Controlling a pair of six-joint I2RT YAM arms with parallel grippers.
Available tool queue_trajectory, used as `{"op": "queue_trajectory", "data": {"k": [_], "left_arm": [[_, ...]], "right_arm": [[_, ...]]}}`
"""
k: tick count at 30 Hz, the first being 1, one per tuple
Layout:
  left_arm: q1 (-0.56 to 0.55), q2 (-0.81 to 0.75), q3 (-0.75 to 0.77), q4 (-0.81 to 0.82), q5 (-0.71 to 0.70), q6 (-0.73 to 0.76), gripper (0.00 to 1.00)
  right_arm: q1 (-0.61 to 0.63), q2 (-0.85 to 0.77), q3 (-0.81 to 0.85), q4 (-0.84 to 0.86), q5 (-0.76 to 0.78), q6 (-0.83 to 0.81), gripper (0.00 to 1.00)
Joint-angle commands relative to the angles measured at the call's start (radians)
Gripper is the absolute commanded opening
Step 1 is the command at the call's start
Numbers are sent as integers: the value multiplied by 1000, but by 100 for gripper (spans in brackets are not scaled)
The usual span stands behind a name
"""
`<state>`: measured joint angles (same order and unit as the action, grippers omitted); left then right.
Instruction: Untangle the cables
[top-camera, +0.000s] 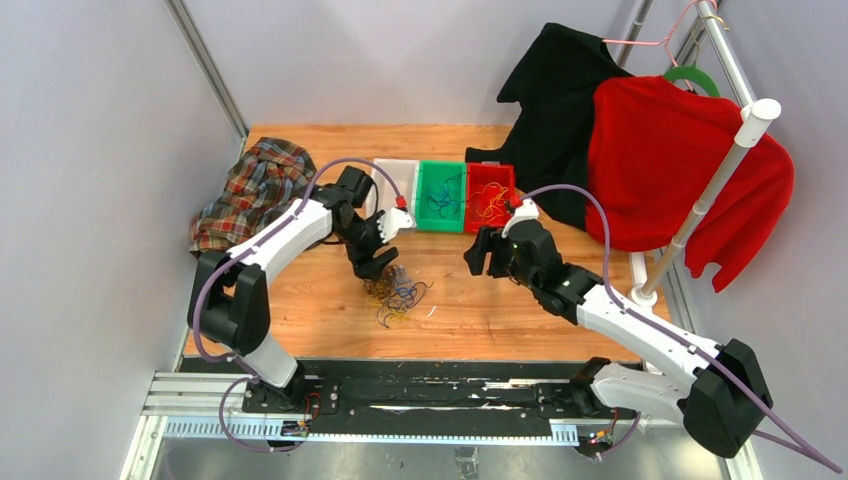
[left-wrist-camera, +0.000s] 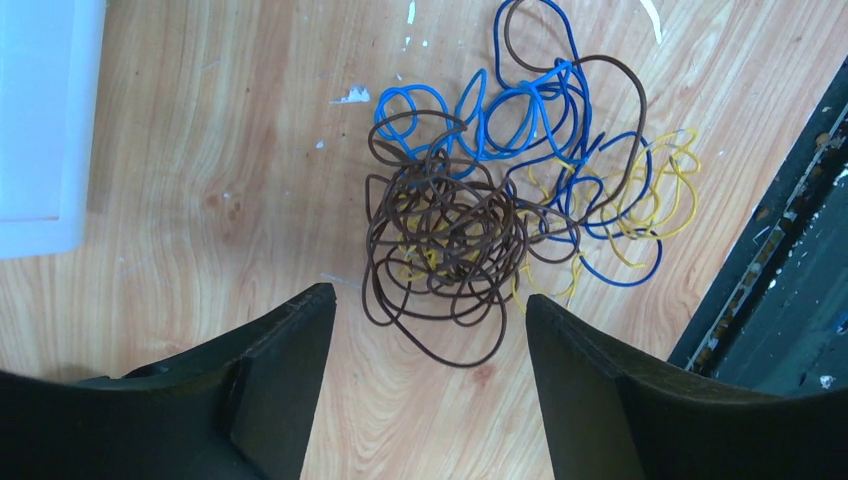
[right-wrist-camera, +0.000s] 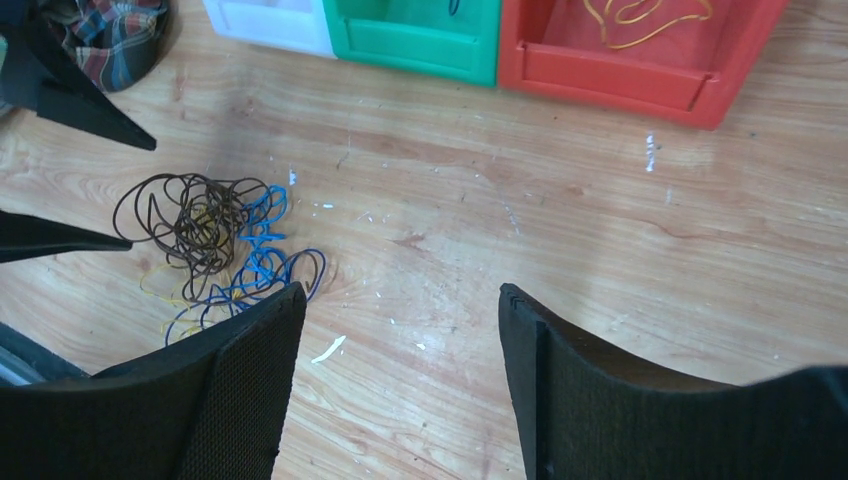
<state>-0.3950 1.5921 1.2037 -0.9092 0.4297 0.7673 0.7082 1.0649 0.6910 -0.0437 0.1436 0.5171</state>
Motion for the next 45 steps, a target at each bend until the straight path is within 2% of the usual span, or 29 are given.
{"op": "queue_trajectory", "data": {"k": [1,4,7,12,15,21,25,33,45], "left_arm": [[-1,51,22,41,74,3,74],[-1,81,34,44,75,23,70],[-1,105,37,44,51,41,58],[0,74,36,42,93,15,15],[-1,6,38,24,134,-13,2],[0,-106,50,-21,196,-92,1],[0,-175,87,-52,252,-179,1],[-3,-297,145,-54,332,-376,1],[-69,-366,151,-67,335,-449,1]], "right_arm": [[24,24,24,38,-45,10,70],[30,34,22,43,-56,18,69],[33,40,19,55,-63,23,68],[44,52,22,71,-74,24,67],[53,69,31,82,-84,24,66],[84,102,58,122,-96,18,66],[131,126,91,171,-114,-6,75],[242,169,140,328,-88,-48,76],[299,273,229,425,-65,-70,77]]}}
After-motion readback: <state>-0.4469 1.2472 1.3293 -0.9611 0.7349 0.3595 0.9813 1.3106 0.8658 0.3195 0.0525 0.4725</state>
